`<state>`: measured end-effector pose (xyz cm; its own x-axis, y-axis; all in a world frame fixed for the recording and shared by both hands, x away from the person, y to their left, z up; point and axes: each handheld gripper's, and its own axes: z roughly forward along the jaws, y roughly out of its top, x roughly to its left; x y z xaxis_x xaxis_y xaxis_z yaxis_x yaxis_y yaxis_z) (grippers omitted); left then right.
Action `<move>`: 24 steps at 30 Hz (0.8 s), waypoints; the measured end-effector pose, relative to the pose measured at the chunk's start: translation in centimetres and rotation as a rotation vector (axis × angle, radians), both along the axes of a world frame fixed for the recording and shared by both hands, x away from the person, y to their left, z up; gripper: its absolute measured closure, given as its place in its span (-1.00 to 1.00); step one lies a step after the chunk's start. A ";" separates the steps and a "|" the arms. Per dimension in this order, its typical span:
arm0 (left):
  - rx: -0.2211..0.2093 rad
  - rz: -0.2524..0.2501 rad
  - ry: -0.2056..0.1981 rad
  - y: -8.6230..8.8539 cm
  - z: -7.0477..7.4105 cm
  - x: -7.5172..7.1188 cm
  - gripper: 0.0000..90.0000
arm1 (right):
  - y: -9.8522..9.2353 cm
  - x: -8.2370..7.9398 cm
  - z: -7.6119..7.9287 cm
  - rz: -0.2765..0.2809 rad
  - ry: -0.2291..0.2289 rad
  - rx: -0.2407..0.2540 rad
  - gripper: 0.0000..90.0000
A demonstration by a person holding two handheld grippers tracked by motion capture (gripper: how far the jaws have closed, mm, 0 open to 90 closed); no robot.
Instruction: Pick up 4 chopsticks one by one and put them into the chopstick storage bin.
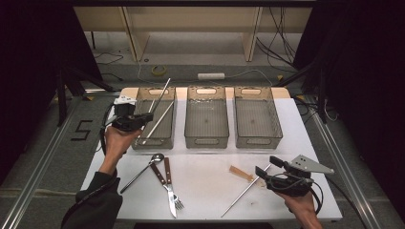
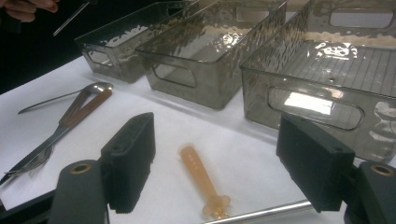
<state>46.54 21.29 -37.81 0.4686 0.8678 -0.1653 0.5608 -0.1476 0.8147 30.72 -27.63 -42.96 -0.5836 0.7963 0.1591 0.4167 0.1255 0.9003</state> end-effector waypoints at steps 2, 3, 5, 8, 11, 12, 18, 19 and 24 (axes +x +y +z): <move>0.000 0.010 0.001 0.1 0.1 0.6 0.90 | 0.0 0.0 0.0 -0.001 0.003 0.001 -0.35; 0.005 0.015 0.001 0.2 0.2 0.9 0.90 | 0.0 0.0 0.0 0.000 0.005 0.002 -0.35; 0.008 0.023 0.003 0.3 0.4 1.6 0.90 | 0.1 0.1 -0.1 -0.001 0.006 0.003 -0.35; 0.019 0.037 0.008 0.5 0.8 2.6 0.90 | 0.0 0.1 -0.1 0.000 0.005 0.003 -0.35; 0.031 0.049 0.009 0.6 1.1 3.5 0.90 | 0.0 0.1 -0.1 0.000 0.006 0.005 -0.35; 0.034 0.052 0.009 0.7 1.1 3.8 0.90 | 0.0 0.1 -0.1 0.000 0.006 0.006 -0.35; 0.061 0.072 0.047 0.8 0.4 5.3 0.90 | -0.1 0.1 -0.1 -0.001 0.009 0.011 -0.35; 0.057 0.079 0.049 0.8 0.2 5.4 0.90 | -0.1 0.1 -0.1 -0.002 0.010 0.011 -0.35; 0.054 0.102 0.077 1.2 -1.0 5.9 0.90 | 0.0 0.1 -0.1 -0.001 0.009 0.011 -0.35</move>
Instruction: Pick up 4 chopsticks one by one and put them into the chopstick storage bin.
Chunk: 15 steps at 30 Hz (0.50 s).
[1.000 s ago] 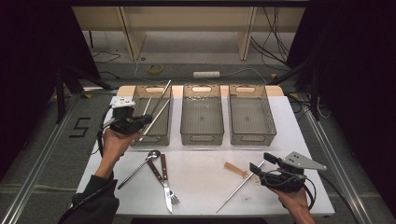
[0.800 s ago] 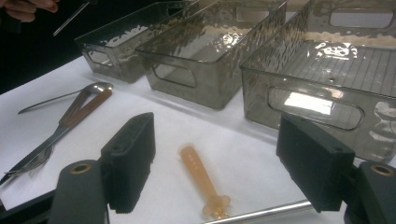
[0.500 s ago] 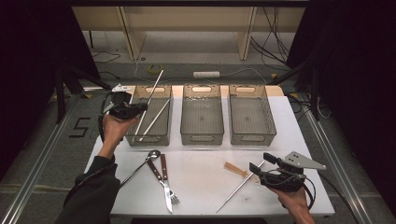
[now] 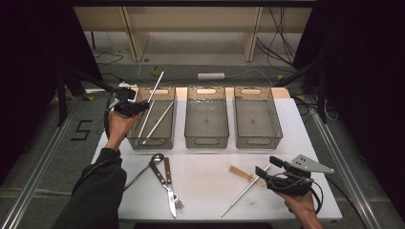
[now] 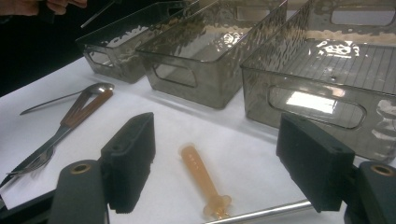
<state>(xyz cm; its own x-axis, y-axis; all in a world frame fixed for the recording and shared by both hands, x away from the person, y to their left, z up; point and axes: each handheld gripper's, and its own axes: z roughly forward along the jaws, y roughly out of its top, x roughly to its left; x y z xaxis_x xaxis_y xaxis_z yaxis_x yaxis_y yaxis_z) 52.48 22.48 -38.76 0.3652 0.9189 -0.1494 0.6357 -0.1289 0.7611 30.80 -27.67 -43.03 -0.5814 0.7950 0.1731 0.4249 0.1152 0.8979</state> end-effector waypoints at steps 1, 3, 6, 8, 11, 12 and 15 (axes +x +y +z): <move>-0.002 0.005 0.005 0.0 -0.2 0.1 0.90 | 0.0 0.0 0.0 0.000 0.001 -0.001 -0.35; -0.004 0.009 0.010 0.1 -0.6 0.1 0.90 | 0.0 0.0 0.0 0.001 0.001 -0.001 -0.35; 0.000 0.011 0.020 0.0 -1.1 0.2 0.90 | 0.0 0.0 0.0 0.002 0.000 -0.002 -0.35; 0.002 0.013 0.023 0.0 -1.4 0.2 0.90 | 0.0 0.0 0.0 0.003 -0.002 -0.003 -0.35; 0.006 0.012 0.032 0.0 -1.7 0.2 0.90 | 0.0 0.0 0.0 -0.001 0.002 0.000 -0.35; 0.004 0.013 0.034 0.0 -1.8 0.2 0.90 | 0.0 0.0 0.0 -0.001 0.002 -0.002 -0.35; 0.021 0.009 0.048 0.0 -2.2 0.2 0.90 | 0.0 0.0 0.0 0.002 -0.002 -0.003 -0.35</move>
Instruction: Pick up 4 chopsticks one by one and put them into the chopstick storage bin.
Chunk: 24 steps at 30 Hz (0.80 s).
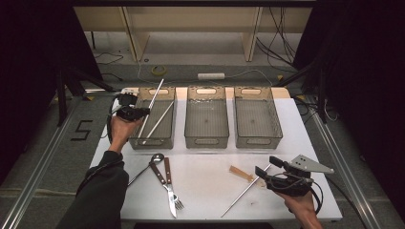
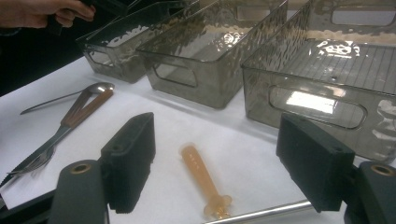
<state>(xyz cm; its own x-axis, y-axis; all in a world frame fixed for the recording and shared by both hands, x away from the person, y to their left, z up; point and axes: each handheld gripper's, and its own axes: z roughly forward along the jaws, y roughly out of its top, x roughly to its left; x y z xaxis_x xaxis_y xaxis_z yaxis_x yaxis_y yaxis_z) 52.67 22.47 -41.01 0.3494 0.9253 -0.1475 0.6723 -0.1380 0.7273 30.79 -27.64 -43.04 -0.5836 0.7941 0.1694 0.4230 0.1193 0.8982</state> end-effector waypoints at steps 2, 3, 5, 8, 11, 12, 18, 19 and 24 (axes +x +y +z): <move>0.001 0.005 0.007 0.1 -0.2 0.0 0.90 | 0.0 0.0 0.0 -0.001 0.000 -0.001 -0.35; 0.012 0.007 0.011 0.1 -0.4 0.0 0.90 | 0.0 0.0 0.0 -0.001 0.001 -0.001 -0.35; 0.036 0.008 0.019 0.1 -0.5 0.1 0.89 | 0.0 0.0 0.0 -0.002 0.002 0.000 -0.35; 0.031 0.019 0.024 0.1 -0.8 0.2 0.89 | 0.0 0.0 0.0 -0.001 0.001 0.000 -0.35; 0.040 0.022 0.030 0.1 -1.2 0.2 0.89 | 0.0 0.0 0.0 -0.001 0.000 -0.002 -0.35; 0.035 0.020 0.043 0.0 -1.3 0.3 0.89 | 0.0 0.0 0.0 -0.001 0.000 -0.002 -0.35; -0.006 0.040 0.093 -0.3 -1.3 0.2 0.36 | 0.0 0.0 0.0 0.001 0.000 -0.001 -0.35; -0.015 0.042 0.082 -0.5 -1.1 0.0 0.27 | 0.0 0.0 0.0 0.000 -0.001 -0.001 -0.35; -0.105 0.018 0.017 -1.0 0.1 -2.4 -0.04 | 0.0 0.0 0.0 -0.001 0.000 0.001 -0.35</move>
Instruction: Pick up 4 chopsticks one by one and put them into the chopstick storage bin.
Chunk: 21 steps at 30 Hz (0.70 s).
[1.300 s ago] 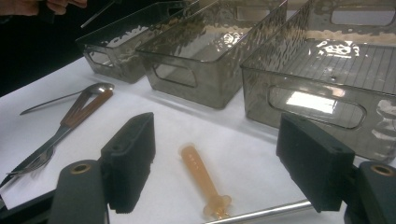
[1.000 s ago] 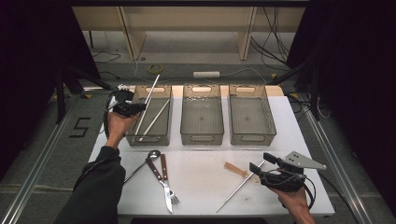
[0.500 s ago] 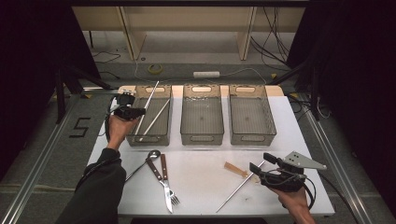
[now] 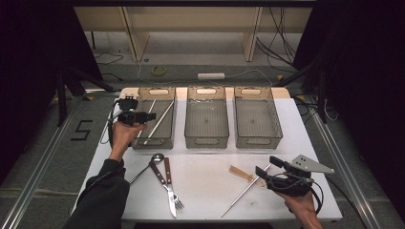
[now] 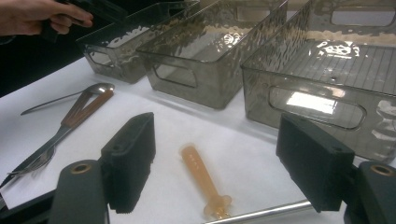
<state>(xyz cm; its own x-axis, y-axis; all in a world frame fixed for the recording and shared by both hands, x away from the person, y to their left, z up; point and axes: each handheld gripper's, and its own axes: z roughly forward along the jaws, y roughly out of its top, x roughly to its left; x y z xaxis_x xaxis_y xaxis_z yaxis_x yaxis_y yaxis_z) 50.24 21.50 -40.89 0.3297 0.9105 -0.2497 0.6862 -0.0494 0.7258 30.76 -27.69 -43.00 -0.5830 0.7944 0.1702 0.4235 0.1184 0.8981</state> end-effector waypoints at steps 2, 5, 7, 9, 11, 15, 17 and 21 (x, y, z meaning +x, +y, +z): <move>0.017 -0.032 -0.021 -0.5 0.3 -0.9 -0.12 | 0.1 0.0 0.0 0.004 -0.003 -0.001 -0.35; 0.014 -0.034 -0.035 -1.1 0.9 -1.9 -0.19 | 0.1 0.0 0.0 0.006 -0.002 0.000 -0.35; 0.000 -0.069 -0.022 -1.8 0.8 -2.6 -0.22 | 0.1 0.0 0.0 0.007 -0.003 -0.003 -0.35; 0.010 -0.095 -0.024 -2.6 0.7 -3.2 -0.25 | 0.2 0.0 0.0 0.008 -0.004 -0.007 -0.35; -0.010 -0.119 -0.012 -3.3 0.7 -3.8 -0.28 | 0.2 0.0 0.1 0.008 -0.006 -0.009 -0.35; -0.005 -0.169 -0.012 -5.0 0.8 -5.0 -0.35 | 0.2 -0.1 0.1 0.010 -0.010 -0.011 -0.35; -0.017 -0.187 -0.010 -6.0 0.8 -5.8 -0.39 | 0.2 -0.1 0.1 0.010 -0.009 -0.011 -0.35; -0.007 -0.240 -0.025 -8.2 0.6 -7.6 -0.41 | 0.2 -0.1 0.1 0.009 -0.010 -0.011 -0.35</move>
